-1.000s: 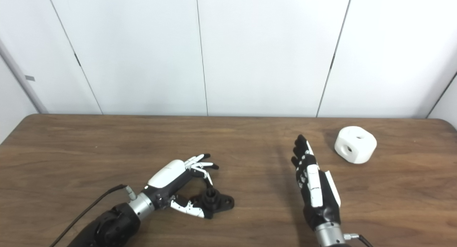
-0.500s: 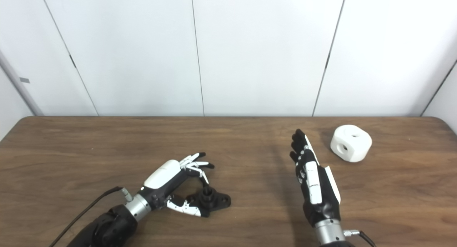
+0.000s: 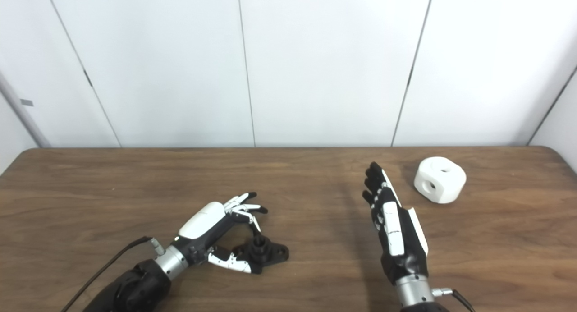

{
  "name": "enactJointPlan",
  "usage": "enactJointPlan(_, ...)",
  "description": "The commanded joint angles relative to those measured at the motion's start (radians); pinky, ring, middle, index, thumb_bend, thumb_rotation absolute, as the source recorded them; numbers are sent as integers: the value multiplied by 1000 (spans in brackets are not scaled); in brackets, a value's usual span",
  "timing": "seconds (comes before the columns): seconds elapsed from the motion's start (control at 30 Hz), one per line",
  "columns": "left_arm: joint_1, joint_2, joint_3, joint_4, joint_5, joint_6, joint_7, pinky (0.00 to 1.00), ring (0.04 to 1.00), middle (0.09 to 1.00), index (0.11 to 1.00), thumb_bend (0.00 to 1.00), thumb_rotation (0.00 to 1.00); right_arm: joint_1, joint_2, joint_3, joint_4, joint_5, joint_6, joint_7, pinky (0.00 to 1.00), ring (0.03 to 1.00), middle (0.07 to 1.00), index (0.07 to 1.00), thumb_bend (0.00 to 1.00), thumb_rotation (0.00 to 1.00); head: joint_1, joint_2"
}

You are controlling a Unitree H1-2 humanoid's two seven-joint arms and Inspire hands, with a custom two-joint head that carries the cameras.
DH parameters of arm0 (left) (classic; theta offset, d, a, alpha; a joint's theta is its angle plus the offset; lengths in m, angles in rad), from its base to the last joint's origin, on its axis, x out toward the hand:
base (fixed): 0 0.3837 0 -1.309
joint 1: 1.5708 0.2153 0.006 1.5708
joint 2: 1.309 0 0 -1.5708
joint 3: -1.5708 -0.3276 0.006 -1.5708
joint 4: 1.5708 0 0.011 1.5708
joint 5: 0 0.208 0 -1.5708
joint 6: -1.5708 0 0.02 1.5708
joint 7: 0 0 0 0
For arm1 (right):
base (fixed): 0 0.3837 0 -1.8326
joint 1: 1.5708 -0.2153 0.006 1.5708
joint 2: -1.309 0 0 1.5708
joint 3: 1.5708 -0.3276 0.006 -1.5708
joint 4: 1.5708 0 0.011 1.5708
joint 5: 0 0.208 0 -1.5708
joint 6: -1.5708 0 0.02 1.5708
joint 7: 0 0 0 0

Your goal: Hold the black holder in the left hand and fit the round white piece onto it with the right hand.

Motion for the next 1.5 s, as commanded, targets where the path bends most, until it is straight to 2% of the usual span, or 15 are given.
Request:
enactJointPlan(0.0, -6, 18, 1, 27, 40, 25, -3, 1000, 1000, 848, 482, 524, 53, -22, -17, -17, -59, -20, -10, -13, 968, 991, 967, 945, 389, 784, -2, 0)
enactJointPlan(0.1, -5, 15, 2, 29, 41, 24, 3, 1000, 1000, 847, 482, 524, 53, -32, -28, -51, -88, -6, 0, -29, 962, 986, 945, 920, 381, 523, -7, -2)
enactJointPlan(0.33, -2, 11, 7, 32, 34, 34, 2, 1000, 1000, 849, 482, 524, 52, -53, -82, -125, -180, -111, 3, -90, 835, 899, 864, 825, 483, 361, -15, -5)
enactJointPlan(0.43, -4, 10, 9, 40, 33, 29, 5, 1000, 1000, 850, 482, 524, 52, -60, -122, -151, -205, -215, 7, -121, 767, 849, 821, 780, 528, 360, -19, -7)
enactJointPlan(0.57, -3, 7, 12, 40, 31, 35, 1, 1000, 1000, 849, 482, 524, 52, -74, -175, -179, -181, -253, -29, -129, 709, 828, 827, 773, 562, 327, -31, -9)
enactJointPlan(0.73, -2, 10, 15, 41, 20, 28, -8, 1000, 1000, 851, 482, 524, 51, -94, -207, -197, -147, -344, -26, -168, 750, 855, 850, 789, 597, 324, -66, -12)
enactJointPlan(0.8, -2, 13, 16, 45, 17, 21, -7, 1000, 1000, 851, 482, 524, 51, -103, -216, -206, -127, -394, -26, -192, 706, 841, 859, 790, 633, 339, -88, -14)
enactJointPlan(0.83, -1, 15, 17, 46, 15, 18, -7, 1000, 1000, 850, 482, 523, 51, -107, -219, -214, -113, -422, -18, -208, 723, 859, 867, 790, 643, 324, -91, -16)
enactJointPlan(0.87, -1, 16, 18, 46, 15, 17, -7, 1000, 1000, 849, 482, 523, 50, -112, -224, -221, -96, -465, -12, -231, 847, 913, 881, 789, 657, 284, -92, -16)
enactJointPlan(0.93, 0, 17, 19, 49, 13, 17, -6, 1000, 1000, 848, 483, 523, 49, -119, -234, -231, -66, -532, -4, -264, 961, 952, 889, 796, 668, 274, -104, -19)
enactJointPlan(1.0, -1, 17, 21, 57, 5, 9, -6, 1000, 1000, 847, 483, 523, 49, -127, -247, -239, -36, -556, -7, -282, 980, 956, 893, 804, 667, 264, -117, -20)
enactJointPlan(1.2, -1, 24, 24, 68, -2, -8, -10, 1000, 1000, 846, 482, 523, 48, -147, -298, -242, 63, -571, 8, -284, 850, 916, 912, 851, 708, 248, -161, -22)
enactJointPlan(1.3, -1, 27, 27, 72, -5, -14, -14, 1000, 1000, 844, 483, 523, 48, -163, -313, -241, 111, -576, 26, -284, 798, 909, 931, 876, 763, 343, -183, -25)
enactJointPlan(1.37, -2, 30, 29, 70, -7, -15, -18, 1000, 1000, 844, 483, 523, 47, -178, -320, -240, 138, -567, 38, -283, 736, 888, 929, 887, 776, 357, -193, -23)
enactJointPlan(1.47, -3, 33, 32, 64, -7, -9, -26, 1000, 1000, 845, 483, 523, 48, -199, -329, -235, 159, -566, 71, -271, 728, 884, 926, 890, 798, 363, -204, -18)
